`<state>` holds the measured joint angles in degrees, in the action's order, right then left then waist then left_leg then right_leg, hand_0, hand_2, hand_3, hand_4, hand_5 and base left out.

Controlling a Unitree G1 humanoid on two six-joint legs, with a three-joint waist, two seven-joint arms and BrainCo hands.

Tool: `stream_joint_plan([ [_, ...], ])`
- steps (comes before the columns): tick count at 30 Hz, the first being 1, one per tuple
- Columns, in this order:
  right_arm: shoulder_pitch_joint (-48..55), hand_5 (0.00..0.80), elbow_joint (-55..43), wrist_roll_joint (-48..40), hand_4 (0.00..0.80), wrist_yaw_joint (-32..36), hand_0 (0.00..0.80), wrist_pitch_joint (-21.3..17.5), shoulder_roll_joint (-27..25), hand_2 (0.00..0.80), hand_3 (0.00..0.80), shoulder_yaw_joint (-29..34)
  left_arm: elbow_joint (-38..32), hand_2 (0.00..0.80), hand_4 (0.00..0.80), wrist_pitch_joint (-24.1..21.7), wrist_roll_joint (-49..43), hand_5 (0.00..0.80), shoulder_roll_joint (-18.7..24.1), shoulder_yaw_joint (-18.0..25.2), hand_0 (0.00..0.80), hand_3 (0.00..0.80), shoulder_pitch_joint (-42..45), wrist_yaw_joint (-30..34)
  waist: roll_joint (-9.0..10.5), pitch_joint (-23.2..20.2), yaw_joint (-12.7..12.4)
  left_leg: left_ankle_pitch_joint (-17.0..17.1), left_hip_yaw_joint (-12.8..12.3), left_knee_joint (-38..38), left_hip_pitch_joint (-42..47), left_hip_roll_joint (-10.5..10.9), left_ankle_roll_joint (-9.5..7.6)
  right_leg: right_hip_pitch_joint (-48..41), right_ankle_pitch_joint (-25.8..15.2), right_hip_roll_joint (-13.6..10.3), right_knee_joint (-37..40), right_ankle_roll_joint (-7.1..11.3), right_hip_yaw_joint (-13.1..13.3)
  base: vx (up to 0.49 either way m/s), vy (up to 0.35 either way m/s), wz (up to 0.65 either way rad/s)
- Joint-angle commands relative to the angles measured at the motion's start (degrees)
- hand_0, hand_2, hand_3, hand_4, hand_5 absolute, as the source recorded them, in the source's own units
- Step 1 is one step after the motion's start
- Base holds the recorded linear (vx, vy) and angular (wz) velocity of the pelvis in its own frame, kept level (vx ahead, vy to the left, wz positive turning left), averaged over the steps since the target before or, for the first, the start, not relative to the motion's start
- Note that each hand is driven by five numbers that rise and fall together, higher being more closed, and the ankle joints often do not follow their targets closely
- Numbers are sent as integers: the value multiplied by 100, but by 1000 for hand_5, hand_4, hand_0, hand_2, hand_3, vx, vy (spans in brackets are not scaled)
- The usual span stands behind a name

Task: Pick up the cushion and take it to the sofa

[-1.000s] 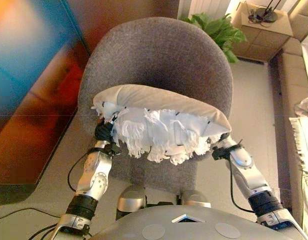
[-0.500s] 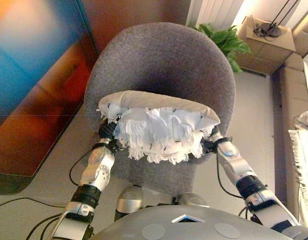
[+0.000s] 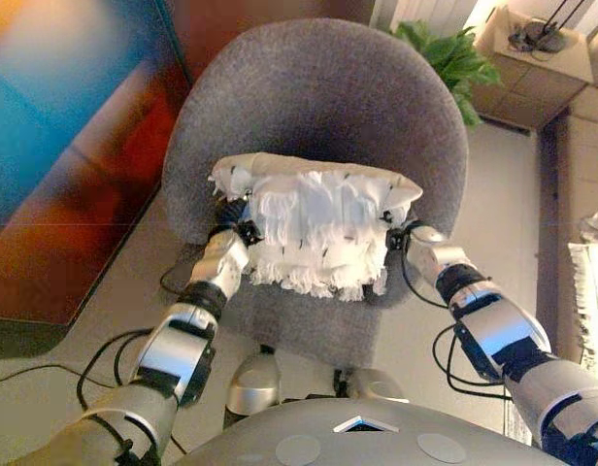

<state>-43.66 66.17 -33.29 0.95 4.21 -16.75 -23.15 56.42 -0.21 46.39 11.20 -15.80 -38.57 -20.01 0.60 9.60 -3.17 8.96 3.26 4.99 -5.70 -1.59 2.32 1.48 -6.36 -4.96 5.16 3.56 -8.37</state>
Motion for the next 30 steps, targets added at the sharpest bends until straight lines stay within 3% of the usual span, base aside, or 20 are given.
stream_joint_plan([
  [1, -1370, 0, 68, 37, 0, 90, 0, -207, 8, 0, 0, -13, 557, 0, 0, -21, 90, 0, -427, -395, 0, 0, -1317, 102, -63, 541, 91, -678, -125, -37, 321, -102, 150, -91, 300, -177, -16, 183, 130, -17, 61, 0],
  [8, -1444, 0, -61, -168, 0, -188, 0, -447, -546, 0, 0, 171, 761, 0, 0, -43, 240, 0, 5, -294, 0, 0, -1476, 274, -105, 679, 203, -676, -172, -23, 268, -83, 175, 3, 291, -203, -16, 212, 152, 12, 33, -1],
  [11, -1132, 0, -225, -368, 0, -153, 0, -645, -1038, 0, 0, 360, 676, 0, 0, -114, 246, 0, 414, -230, 0, 0, -1154, 388, -111, 697, 238, -711, -226, -36, 297, -84, 176, -9, 308, -217, -16, 225, 147, 76, 40, -1],
  [21, 439, 0, -969, -459, 0, -345, 0, -969, -2015, 0, 0, 1347, 405, 0, 0, -303, -106, 0, 1382, 459, 0, 0, 355, 844, -63, 604, 262, -881, -343, -50, 548, -72, 114, -195, 414, -217, -16, 264, 116, 88, 1, -4],
  [30, 2581, 0, -1776, -241, 0, -745, 0, -1277, -2027, 0, 0, 2549, 27, 0, 0, -482, -255, 0, 1434, 1425, 0, 0, 2277, 839, -72, 367, 280, -979, -398, -34, 840, -47, 64, -493, 545, -183, -16, 232, 56, 71, -1, -3],
])
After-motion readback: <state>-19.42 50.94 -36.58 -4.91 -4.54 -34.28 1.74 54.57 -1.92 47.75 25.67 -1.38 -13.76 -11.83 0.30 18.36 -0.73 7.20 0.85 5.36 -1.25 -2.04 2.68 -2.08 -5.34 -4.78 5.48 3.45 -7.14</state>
